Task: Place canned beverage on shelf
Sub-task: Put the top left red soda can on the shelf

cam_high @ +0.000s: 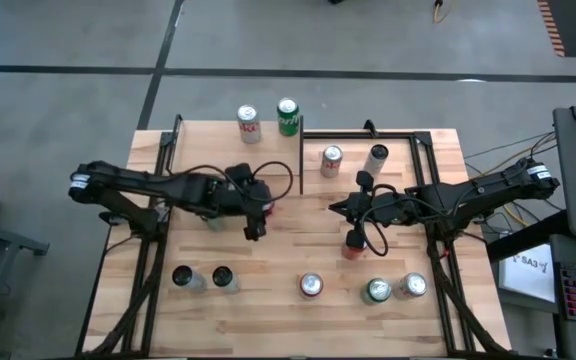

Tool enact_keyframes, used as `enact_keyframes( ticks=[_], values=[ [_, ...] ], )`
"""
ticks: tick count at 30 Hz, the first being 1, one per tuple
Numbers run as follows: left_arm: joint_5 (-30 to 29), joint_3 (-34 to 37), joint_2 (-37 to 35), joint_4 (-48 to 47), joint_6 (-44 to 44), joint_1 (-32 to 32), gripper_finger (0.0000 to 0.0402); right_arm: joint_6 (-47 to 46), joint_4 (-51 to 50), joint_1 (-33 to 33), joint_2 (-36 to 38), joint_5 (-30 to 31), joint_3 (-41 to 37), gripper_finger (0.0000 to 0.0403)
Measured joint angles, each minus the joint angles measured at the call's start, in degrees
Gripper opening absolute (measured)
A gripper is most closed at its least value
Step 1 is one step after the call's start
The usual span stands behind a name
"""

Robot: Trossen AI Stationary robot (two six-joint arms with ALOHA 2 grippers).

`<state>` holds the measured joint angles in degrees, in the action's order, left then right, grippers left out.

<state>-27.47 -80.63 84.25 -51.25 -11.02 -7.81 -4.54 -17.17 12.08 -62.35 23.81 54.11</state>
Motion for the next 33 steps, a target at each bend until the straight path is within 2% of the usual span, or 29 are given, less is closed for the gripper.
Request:
enact_keyframes(
  ticks=[4,10,19,33],
  values=[
    [-2.06,-2.70,-0.68,-4.80,0.30,1.31,0.0288,0.00,-0.02,0.01,0.00,-0.02,0.00,0.0009],
    [-2.11,-3.29,-4.42,-6.00,0.01,5.11,0.0288,0.02,-0.02,0.02,0.00,-0.02,0.00,0.0009],
    [-2.20,-1.29,-10.89,-7.21,-2.10,14.56,0.0288,0.02,-0.02,0.01,0.00,-0.02,0.00,0.0009],
    [0.02,4.46,-15.47,-7.87,-1.05,27.75,0.0288,0.03,-0.07,0.01,0.00,-0.01,0.00,0.0009]
  ],
)
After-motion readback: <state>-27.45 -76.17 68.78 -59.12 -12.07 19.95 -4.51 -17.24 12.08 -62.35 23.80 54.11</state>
